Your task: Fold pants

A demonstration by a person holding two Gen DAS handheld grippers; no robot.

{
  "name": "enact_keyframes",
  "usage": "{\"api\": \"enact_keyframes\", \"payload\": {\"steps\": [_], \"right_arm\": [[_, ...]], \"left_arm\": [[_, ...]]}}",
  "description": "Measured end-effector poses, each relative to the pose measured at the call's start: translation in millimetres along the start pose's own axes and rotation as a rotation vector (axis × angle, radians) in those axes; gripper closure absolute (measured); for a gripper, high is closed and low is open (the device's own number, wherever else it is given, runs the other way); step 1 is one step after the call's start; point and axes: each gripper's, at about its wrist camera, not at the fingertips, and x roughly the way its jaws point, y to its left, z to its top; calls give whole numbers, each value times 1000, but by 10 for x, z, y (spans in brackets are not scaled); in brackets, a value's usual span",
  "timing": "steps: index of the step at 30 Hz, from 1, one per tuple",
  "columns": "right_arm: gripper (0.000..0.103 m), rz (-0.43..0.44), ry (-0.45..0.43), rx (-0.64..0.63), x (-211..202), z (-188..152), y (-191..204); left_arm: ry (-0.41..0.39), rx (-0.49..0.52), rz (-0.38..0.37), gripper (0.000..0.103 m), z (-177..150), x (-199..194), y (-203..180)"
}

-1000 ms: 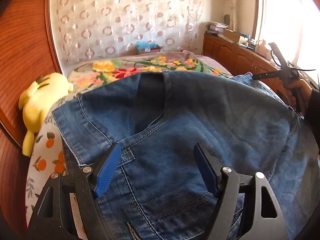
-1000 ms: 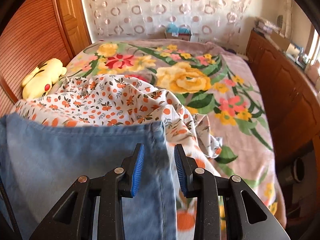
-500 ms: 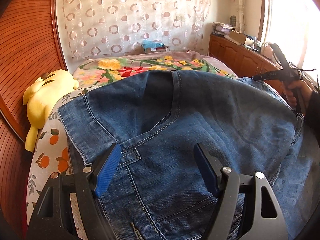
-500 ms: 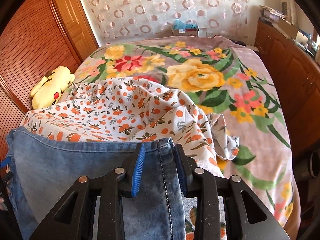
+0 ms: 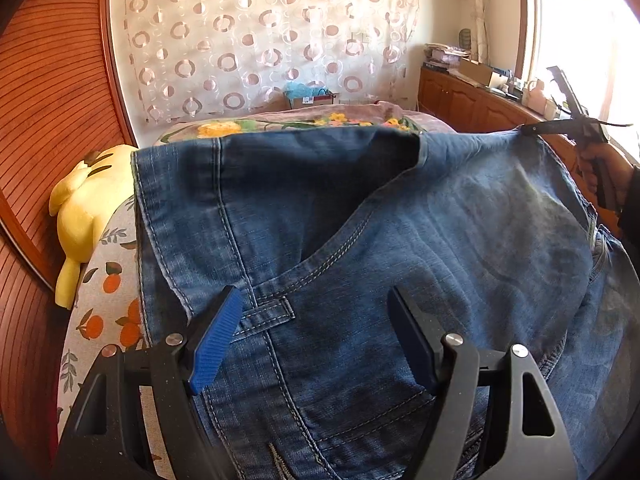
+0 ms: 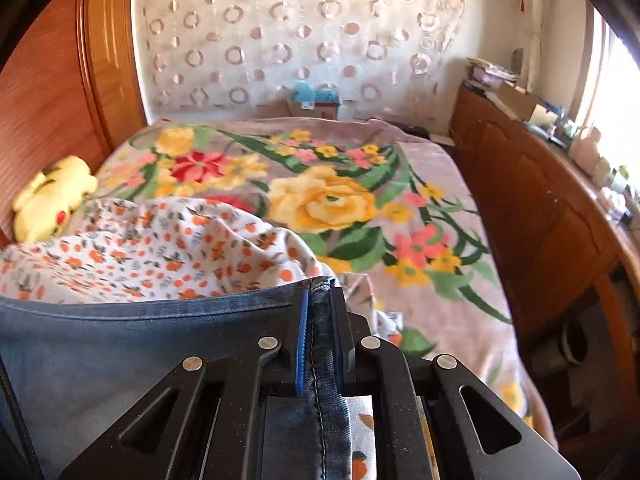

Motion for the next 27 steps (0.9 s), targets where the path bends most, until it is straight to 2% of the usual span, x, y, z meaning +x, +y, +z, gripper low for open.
{"api": "enact_keyframes", "payload": {"steps": [2, 5, 11, 16, 20, 27], "right_arm": [[92, 13, 26, -10, 15, -38, 77], [81, 48, 41, 15, -64, -33, 105], [74, 85, -17, -5, -746, -271, 45], [71, 98, -51, -9, -1371, -778, 31], [71, 134, -55, 11, -1772, -1230, 45], [71, 155, -55, 36, -2400, -2059, -4]], "left_arm": [[6, -5, -2, 27, 5, 17, 18], [13, -14, -14, 27, 22, 29, 43], [-71, -11, -17, 27, 20, -209, 45], [-120, 10, -14, 27, -52, -531, -17], [-97, 35, -26, 27, -213, -808, -73], [-44, 42, -25, 27, -758, -1211, -136]]}}
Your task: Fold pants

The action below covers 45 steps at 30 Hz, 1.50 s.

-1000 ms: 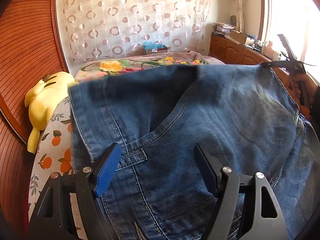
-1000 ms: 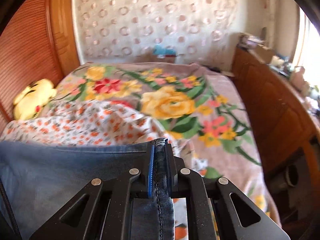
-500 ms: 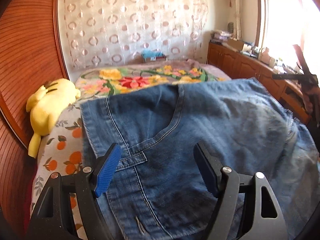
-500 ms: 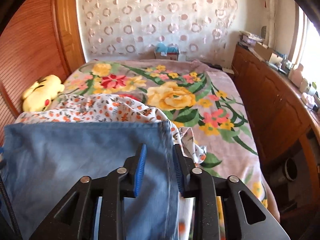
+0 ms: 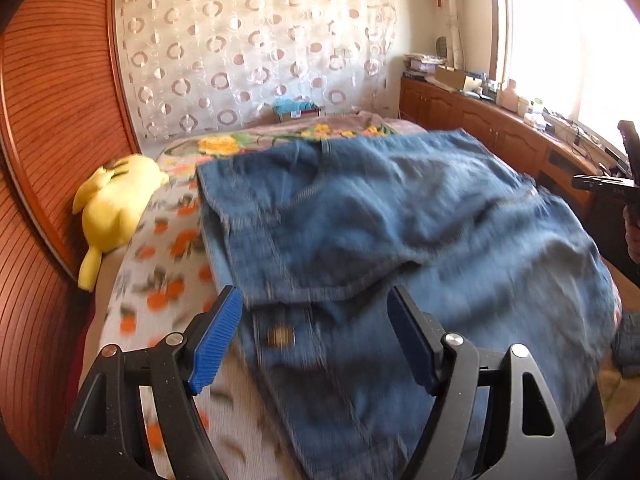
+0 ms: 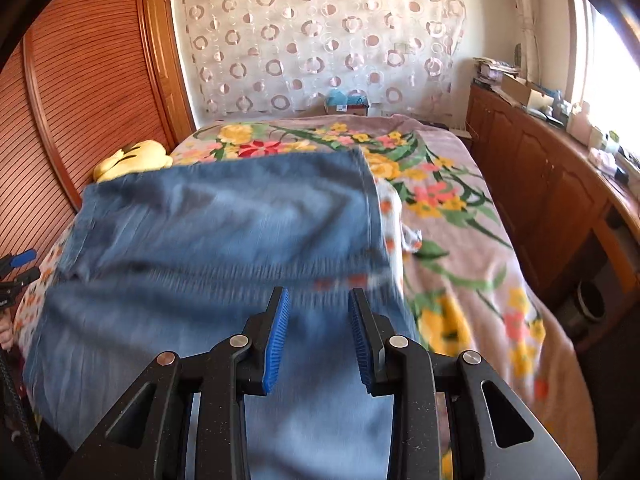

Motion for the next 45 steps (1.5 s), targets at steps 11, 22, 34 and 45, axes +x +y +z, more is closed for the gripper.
{"api": "enact_keyframes", "payload": {"steps": [11, 22, 34, 45], "right_arm": [[71, 19, 16, 59, -750, -790, 190], [71, 40, 32, 58, -824, -812, 275], [71, 13, 50, 67, -717, -913, 323], [63, -10, 76, 102, -777, -1098, 82]], "left_arm": [[85, -59, -27, 27, -830, -607, -38], [148, -98, -124, 55, -1338, -755, -88], [159, -68, -183, 86, -1478, -778, -267], [18, -35, -165, 100, -1031, -1118, -251]]}}
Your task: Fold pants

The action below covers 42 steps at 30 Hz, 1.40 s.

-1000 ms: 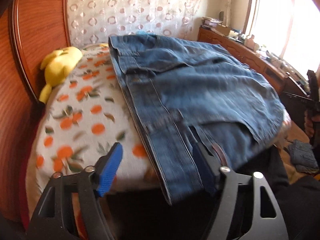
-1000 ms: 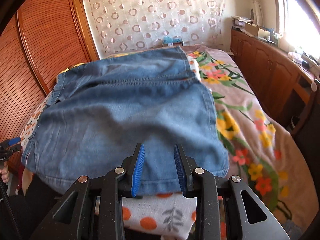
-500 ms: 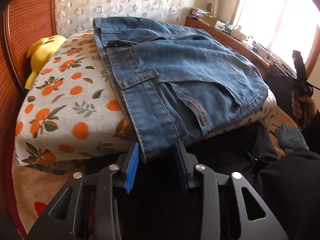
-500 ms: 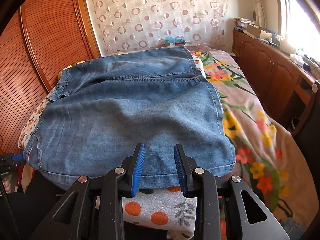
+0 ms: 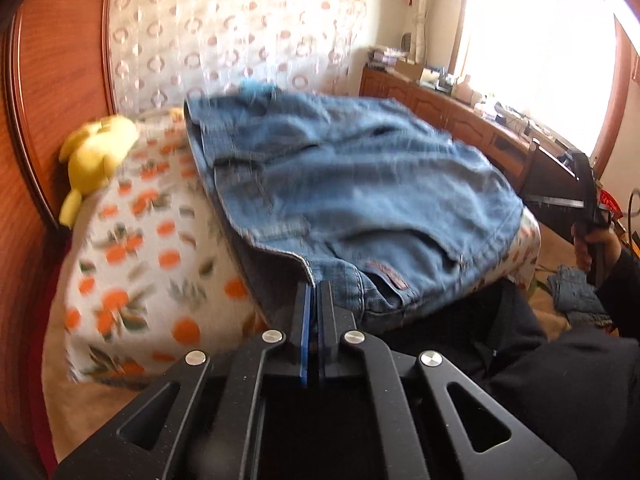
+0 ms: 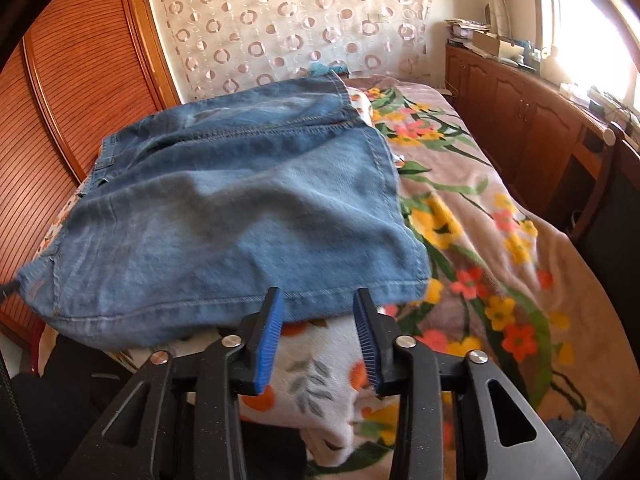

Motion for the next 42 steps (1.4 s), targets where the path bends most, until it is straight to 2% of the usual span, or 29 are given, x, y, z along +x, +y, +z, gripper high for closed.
{"api": "enact_keyframes", "payload": {"steps": [3, 8, 12, 25, 29, 32, 33, 35, 37, 40, 42], "right_arm": [[58, -24, 7, 0, -14, -27, -51], [57, -32, 22, -15, -11, -63, -58], [56, -68, 31, -46, 25, -42, -42], [50, -79, 6, -64, 152, 61, 1], [39, -58, -5, -45, 182, 37, -97], [39, 3, -6, 23, 221, 40, -231], [41, 10, -12, 33, 222, 34, -249], [54, 19, -28, 44, 206, 33, -278], [74, 11, -38, 43, 183, 36, -280], [93, -4, -58, 48, 146, 14, -262], [98, -17, -80, 44, 104, 3, -236]], "left_arm": [[-41, 6, 17, 100, 203, -24, 15], [-79, 12, 45, 100, 474, 31, 55], [-93, 6, 58, 100, 595, 46, 98], [-188, 21, 85, 100, 977, -90, 7], [-214, 22, 84, 100, 1081, -102, -8], [-218, 18, 83, 100, 1074, -102, -4], [-215, 17, 82, 100, 1074, -106, -5], [-211, 14, 85, 100, 1040, -118, -5], [-208, 10, 80, 100, 994, -139, 4], [-200, -1, 69, 100, 917, -171, -5], [-192, -2, 66, 100, 856, -184, -28]]}}
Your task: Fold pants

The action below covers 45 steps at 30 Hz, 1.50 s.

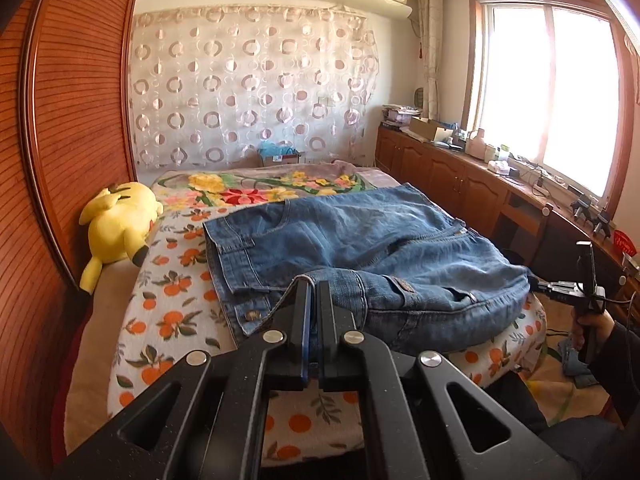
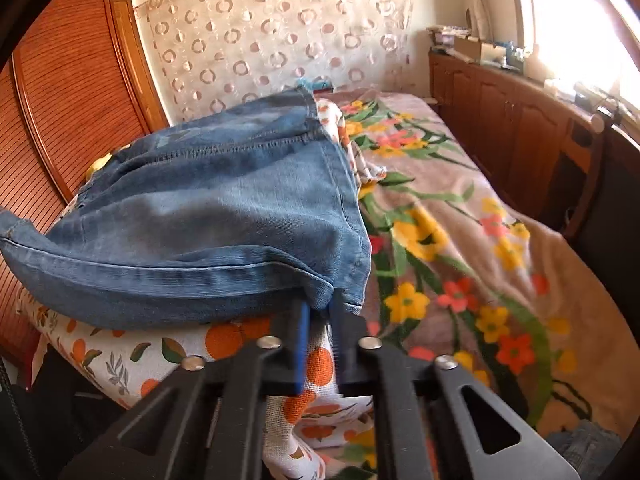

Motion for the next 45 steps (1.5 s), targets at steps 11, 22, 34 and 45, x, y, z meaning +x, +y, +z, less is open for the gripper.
{"api": "enact_keyframes", "payload": {"steps": [11, 22, 34, 45], "right_arm": [[99, -4, -75, -99, -566, 137, 116], [99, -6, -208, -195, -1130, 389, 327], [99, -22, -282, -258, -524, 1060, 530], [99, -32, -265, -294, 87, 1450, 645]], "left_arm": [[19, -19, -11, 100, -153, -422, 9], [-16, 14, -10, 100, -25, -622, 43], [-55, 39, 60, 100, 625, 167, 402], [-30, 36, 107, 100, 1016, 826, 687]]}}
